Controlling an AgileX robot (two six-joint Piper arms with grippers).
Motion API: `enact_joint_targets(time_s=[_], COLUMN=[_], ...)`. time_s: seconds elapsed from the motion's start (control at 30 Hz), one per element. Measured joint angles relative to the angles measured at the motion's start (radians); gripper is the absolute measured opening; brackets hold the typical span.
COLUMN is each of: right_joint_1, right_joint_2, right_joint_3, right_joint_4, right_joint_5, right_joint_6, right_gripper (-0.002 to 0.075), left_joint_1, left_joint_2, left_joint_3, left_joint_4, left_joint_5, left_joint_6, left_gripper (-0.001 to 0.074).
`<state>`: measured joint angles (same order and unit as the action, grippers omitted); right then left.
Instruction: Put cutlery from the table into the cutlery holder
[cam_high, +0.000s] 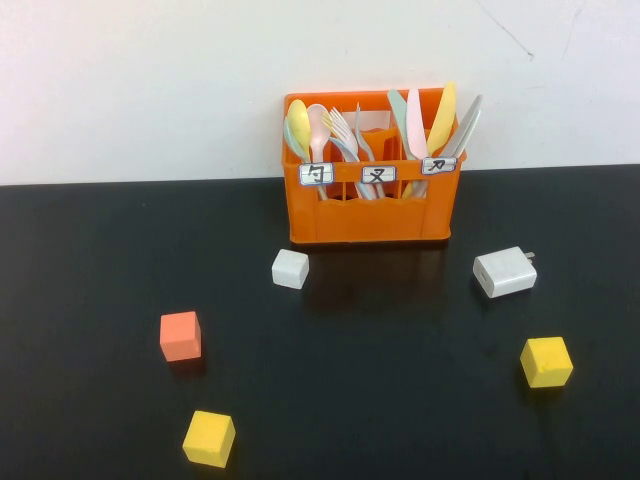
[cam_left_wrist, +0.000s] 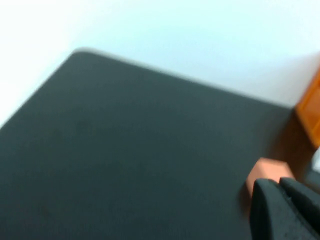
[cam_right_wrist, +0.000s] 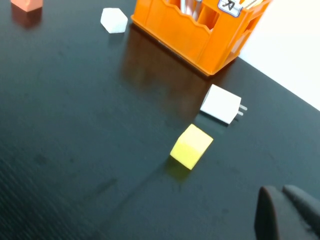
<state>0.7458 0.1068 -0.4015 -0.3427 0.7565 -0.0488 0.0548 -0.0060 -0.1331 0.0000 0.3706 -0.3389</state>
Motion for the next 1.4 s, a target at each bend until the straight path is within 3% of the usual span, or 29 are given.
enact_joint_targets(time_s=[0.3, 0.53, 0.8, 1.4], right_joint_1=[0.0, 0.0, 0.0, 0.0], right_joint_2=[0.0, 0.0, 0.0, 0.0], right_joint_3=[0.0, 0.0, 0.0, 0.0], right_joint_4=[0.002, 0.002, 0.002, 0.002], right_joint_5=[0.002, 0.002, 0.002, 0.002], right_joint_6=[0.0, 0.0, 0.0, 0.0], right_gripper=[-0.0002, -0.0002, -0.0002, -0.0002], left_joint_1=[0.01, 0.005, -0.07, -0.072], left_joint_2=[-0.004, -0.006, -0.008, -0.008], left_joint_3=[0.139, 0.143, 0.143, 0.143], left_joint_4=[-0.034, -0.074, -0.08, -0.158], left_joint_5=[-0.012, -0.031, -0.031, -0.031], left_joint_6=[-0.003, 0.014, 0.087, 0.233], left_gripper=[-0.0001, -0.0001, -0.0001, -0.0001])
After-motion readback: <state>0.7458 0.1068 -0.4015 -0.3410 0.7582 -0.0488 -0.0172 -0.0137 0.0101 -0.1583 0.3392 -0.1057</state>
